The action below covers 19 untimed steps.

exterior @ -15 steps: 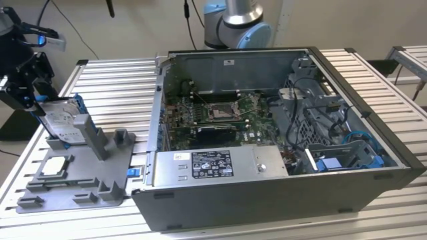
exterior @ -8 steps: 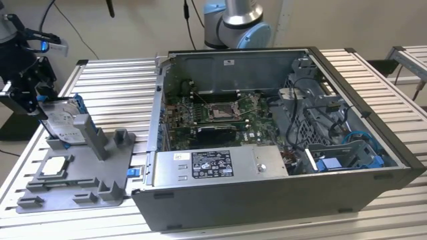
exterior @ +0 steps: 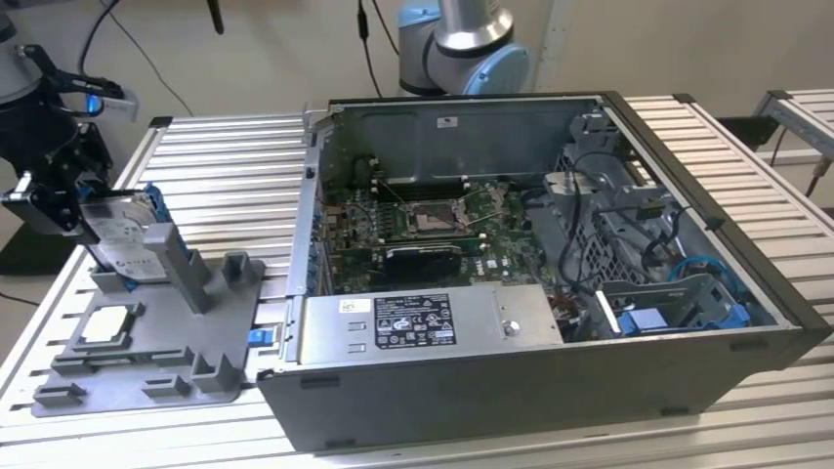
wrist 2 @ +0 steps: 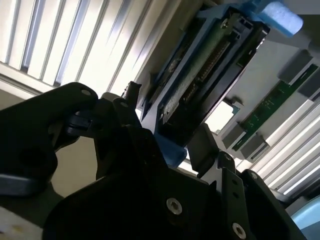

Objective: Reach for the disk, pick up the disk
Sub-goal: 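Pick up the disk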

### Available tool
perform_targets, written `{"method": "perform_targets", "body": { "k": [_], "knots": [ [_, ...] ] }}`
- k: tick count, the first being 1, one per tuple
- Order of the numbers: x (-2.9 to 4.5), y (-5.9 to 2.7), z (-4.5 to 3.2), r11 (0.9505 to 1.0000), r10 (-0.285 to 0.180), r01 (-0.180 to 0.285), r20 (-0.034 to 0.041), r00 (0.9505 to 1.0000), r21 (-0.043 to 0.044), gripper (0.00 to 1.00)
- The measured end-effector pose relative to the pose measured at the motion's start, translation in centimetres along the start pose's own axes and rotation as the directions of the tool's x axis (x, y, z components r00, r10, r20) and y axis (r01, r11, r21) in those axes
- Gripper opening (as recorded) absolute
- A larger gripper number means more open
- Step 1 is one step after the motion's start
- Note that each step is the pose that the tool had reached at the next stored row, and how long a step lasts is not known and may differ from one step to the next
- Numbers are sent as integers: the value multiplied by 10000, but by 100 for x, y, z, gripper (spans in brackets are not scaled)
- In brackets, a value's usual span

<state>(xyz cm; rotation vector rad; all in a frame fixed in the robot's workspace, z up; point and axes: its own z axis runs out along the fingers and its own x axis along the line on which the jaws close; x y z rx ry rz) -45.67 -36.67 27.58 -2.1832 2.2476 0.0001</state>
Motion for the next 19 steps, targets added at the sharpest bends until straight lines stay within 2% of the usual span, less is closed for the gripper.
{"method": "perform_targets", "body": {
  "k": [7,14,15,19],
  "knots": [
    [1,1,82,10000,-16,16,1,10000,1,100],
    [1,3,112,10000,-33,33,4,10000,-1,100],
    [1,4,114,10000,-33,33,5,10000,0,0],
    [1,3,114,10000,-33,33,5,10000,0,0]
  ]
}}
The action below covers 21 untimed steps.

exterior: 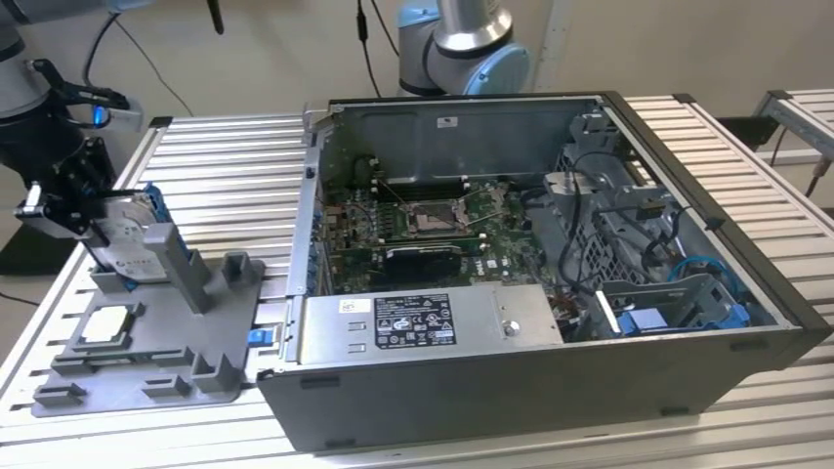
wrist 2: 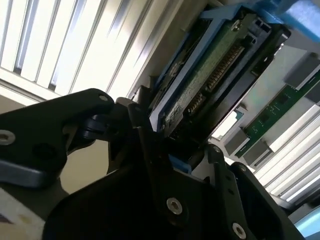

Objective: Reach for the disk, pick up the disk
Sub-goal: 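Pick up the disk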

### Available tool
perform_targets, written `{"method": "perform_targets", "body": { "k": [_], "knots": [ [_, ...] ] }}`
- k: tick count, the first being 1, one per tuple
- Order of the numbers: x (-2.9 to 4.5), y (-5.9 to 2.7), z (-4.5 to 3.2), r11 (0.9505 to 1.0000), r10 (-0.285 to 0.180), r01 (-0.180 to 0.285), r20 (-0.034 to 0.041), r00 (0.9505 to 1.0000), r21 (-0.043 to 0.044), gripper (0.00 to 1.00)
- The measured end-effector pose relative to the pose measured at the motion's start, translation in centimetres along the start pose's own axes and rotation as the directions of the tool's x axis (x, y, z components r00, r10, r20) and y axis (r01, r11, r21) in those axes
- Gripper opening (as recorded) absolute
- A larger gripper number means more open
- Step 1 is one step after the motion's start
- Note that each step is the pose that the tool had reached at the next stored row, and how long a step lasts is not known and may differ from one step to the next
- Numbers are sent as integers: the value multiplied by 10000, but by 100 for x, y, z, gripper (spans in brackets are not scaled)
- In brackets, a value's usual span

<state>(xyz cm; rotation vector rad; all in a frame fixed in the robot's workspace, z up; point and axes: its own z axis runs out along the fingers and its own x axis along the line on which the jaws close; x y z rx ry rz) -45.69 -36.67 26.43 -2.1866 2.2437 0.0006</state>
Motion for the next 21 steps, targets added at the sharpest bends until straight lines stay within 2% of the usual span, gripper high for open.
{"method": "perform_targets", "body": {
  "k": [12,15,16,17,18,19,20,21],
  "knots": [
    [0,0,1,10000,0,0,3,10000,-1,0],
    [2,0,1,10000,-1,1,66,10000,-1,0],
    [0,0,2,10000,2,-2,38,10000,2,0],
    [0,0,2,10000,1,-1,-29,10000,2,0],
    [2,0,2,10000,0,0,-42,10000,2,0],
    [3,0,1,10000,-3,3,0,10000,-1,0],
    [3,0,0,10000,-1,1,103,9999,-5,0],
    [2,0,0,10000,1,-1,119,9999,-5,0]
  ]
}}
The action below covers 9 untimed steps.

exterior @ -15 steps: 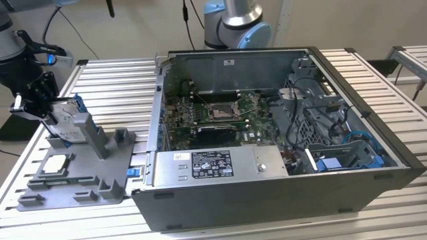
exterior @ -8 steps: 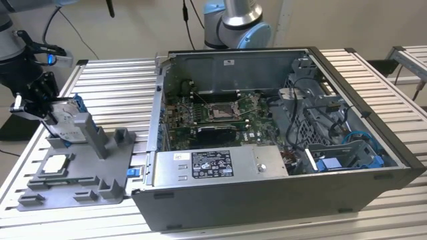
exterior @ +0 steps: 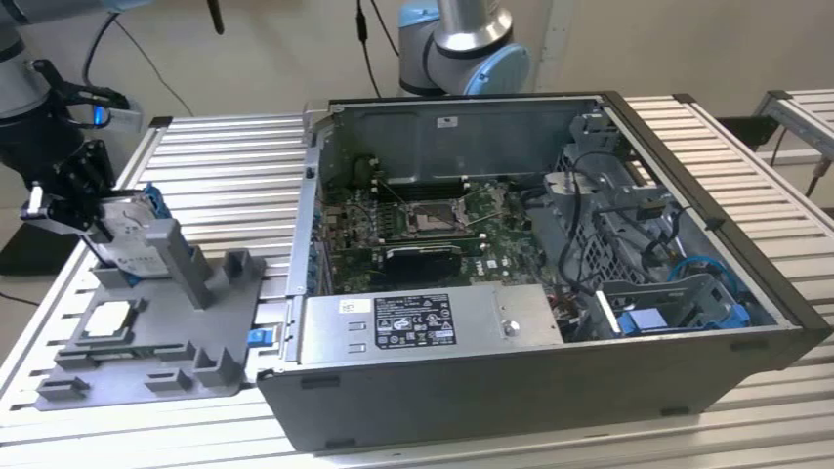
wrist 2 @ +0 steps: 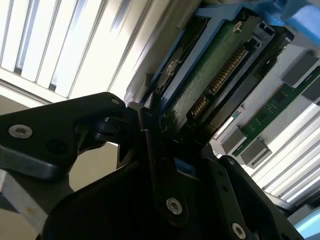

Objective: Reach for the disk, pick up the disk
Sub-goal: 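Pick up the disk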

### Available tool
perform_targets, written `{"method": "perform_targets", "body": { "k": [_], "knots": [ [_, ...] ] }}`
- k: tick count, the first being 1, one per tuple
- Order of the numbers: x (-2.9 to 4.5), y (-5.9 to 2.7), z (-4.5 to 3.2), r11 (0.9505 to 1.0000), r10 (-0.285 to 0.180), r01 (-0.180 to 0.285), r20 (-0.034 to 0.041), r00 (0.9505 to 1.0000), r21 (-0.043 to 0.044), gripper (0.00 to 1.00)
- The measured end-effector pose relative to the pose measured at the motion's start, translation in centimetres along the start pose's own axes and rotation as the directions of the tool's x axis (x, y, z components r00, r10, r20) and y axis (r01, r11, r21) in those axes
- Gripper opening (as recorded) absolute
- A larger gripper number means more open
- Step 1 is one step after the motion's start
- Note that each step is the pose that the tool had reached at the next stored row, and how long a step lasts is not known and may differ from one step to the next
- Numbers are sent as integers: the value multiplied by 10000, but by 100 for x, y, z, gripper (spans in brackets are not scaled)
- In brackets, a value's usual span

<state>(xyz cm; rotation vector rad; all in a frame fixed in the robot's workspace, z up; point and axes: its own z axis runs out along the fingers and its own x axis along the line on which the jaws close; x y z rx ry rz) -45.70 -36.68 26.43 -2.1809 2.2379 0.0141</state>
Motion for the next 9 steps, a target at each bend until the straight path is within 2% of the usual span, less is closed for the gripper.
{"method": "perform_targets", "body": {
  "k": [9],
  "knots": [
    [1,0,1,10000,0,0,-19,10000,2,0]
  ]
}}
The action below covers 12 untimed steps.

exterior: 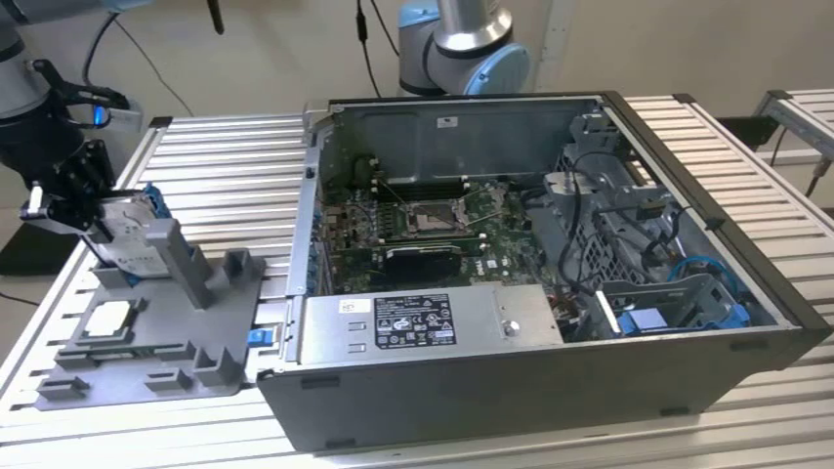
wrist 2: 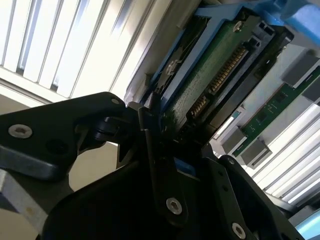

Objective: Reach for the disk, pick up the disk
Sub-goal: 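Pick up the disk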

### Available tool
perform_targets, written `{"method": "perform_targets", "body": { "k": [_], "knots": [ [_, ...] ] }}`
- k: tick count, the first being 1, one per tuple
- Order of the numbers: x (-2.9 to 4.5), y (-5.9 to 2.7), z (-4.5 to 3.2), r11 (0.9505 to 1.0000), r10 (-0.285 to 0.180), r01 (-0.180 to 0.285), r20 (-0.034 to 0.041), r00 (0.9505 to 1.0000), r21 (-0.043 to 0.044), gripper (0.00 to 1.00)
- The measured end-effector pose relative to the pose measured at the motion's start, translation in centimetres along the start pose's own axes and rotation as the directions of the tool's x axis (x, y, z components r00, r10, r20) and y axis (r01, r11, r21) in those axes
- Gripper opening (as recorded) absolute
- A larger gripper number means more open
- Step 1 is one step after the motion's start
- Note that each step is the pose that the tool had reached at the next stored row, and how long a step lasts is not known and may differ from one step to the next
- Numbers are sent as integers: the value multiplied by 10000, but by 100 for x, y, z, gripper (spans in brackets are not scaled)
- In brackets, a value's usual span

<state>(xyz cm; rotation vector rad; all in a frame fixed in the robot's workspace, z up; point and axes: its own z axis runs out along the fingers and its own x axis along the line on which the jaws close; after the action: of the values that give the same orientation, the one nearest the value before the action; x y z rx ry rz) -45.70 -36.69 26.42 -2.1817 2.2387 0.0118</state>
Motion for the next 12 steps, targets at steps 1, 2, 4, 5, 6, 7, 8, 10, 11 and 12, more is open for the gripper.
{"method": "perform_targets", "body": {
  "k": [1,2,4,5,6,7,8,10,11,12],
  "knots": [
    [0,0,0,10000,0,0,-1,10000,0,0],
    [0,0,0,10000,-1,1,-1,10000,0,0],
    [0,0,0,10000,0,0,-3,10000,0,0],
    [0,0,0,10000,0,0,-3,10000,0,0],
    [0,0,-1,10000,0,0,-4,10000,-1,0],
    [-1,0,-3,10000,0,0,-4,10000,-1,0],
    [-1,0,-13,10000,0,0,-3,10000,1,0],
    [-1,0,-50,10000,0,0,-4,10000,0,0],
    [-2,0,-73,10000,0,0,-4,10000,1,0],
    [-2,-1,-103,10000,0,0,-4,10000,-1,0]
  ]
}}
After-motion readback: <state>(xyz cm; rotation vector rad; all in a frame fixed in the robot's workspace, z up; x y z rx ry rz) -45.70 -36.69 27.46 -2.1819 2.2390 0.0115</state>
